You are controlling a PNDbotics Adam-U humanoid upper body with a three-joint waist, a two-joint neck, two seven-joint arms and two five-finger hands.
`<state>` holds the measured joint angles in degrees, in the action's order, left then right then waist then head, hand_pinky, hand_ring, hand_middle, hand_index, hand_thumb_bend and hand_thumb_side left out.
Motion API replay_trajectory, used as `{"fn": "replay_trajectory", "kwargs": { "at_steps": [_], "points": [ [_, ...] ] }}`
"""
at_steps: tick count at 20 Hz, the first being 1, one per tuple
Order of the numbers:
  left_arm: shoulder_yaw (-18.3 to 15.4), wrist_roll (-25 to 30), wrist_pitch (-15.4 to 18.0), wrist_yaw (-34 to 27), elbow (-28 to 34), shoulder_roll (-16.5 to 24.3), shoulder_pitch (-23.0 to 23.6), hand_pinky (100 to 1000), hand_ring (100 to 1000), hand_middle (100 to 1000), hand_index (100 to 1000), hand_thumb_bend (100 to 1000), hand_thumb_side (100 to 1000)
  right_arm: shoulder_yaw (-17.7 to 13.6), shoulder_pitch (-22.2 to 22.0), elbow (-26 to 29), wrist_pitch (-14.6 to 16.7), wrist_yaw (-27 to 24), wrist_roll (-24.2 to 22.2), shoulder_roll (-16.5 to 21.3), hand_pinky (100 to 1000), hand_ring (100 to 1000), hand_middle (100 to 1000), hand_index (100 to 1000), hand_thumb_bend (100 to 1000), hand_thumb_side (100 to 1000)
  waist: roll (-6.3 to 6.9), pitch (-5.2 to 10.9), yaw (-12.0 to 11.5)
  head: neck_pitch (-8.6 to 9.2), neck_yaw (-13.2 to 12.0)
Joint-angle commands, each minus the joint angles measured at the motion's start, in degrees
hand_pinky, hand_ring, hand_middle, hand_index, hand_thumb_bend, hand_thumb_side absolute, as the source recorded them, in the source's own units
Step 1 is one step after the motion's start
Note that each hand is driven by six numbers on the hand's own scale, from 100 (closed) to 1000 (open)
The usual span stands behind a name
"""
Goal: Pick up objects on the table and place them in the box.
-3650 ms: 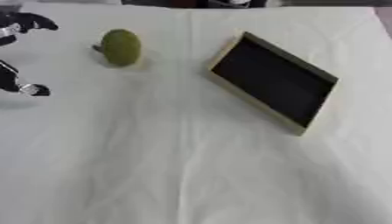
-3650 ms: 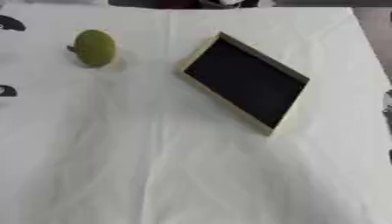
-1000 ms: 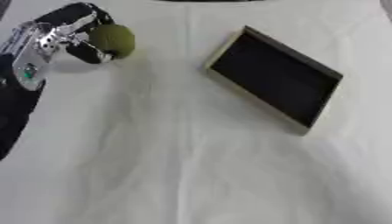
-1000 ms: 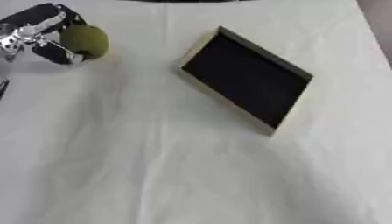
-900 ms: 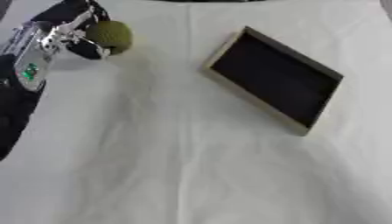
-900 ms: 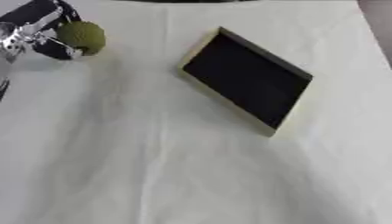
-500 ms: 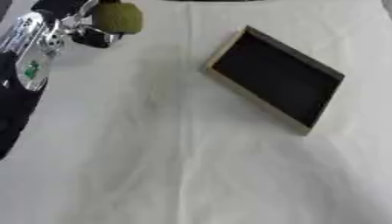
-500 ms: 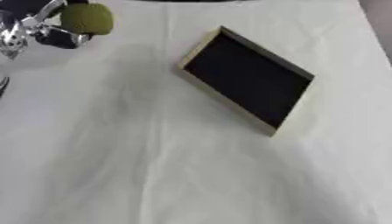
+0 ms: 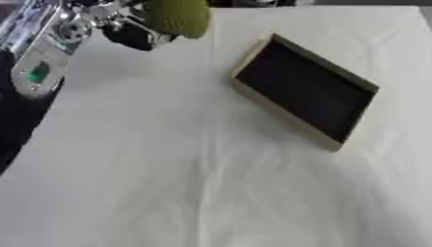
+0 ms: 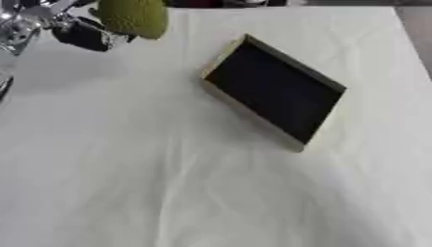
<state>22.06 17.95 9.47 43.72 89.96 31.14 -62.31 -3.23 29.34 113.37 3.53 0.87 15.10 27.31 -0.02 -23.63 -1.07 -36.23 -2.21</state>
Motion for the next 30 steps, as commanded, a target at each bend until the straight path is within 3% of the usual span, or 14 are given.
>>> {"fn": "replay_trajectory", "kwargs": {
  "at_steps": [1, 11, 18, 24, 30],
  "points": [
    [0.9, 2.4, -0.3, -1.3, 3.0, -2.3, -2.3, 576, 609, 514, 638, 310, 100, -1.0, 1.2, 1.2, 0.4, 0.1, 1.0, 1.2, 845, 709, 673, 769, 100, 704, -0.12, 1.98, 0.0, -0.48, -0.1],
    [3.5, 3.7, 0.6, 7.2, 0.6, -14.5, -3.5, 584, 614, 519, 644, 321, 100, -1.2, 3.0, 1.2, 1.9, 0.8, 2.0, 0.7, 845, 711, 676, 770, 100, 675, -0.78, 1.8, 0.3, -0.74, -0.3],
    [3.8, 1.6, 0.4, 11.2, -3.4, -20.0, -2.8, 578, 617, 519, 649, 318, 100, -0.8, 3.8, 1.2, 1.7, 1.0, 1.2, 0.0, 845, 711, 675, 769, 100, 679, -1.31, 1.58, 0.8, -0.76, -0.9],
    [2.5, -2.8, -2.3, 16.8, -11.5, -23.1, -2.3, 580, 621, 522, 654, 309, 100, -0.1, 4.7, 1.2, 1.6, 0.6, 0.4, -1.3, 844, 711, 674, 769, 100, 683, -2.0, 1.51, 2.2, -0.27, -2.1],
    [1.0, -6.0, -2.6, 20.7, -18.6, -25.2, -2.2, 612, 643, 543, 676, 298, 100, 0.4, 5.1, 1.2, 1.5, 0.1, -0.2, -2.3, 845, 711, 673, 768, 100, 692, -2.48, 1.08, 3.4, 0.26, -3.1]
  ]
}}
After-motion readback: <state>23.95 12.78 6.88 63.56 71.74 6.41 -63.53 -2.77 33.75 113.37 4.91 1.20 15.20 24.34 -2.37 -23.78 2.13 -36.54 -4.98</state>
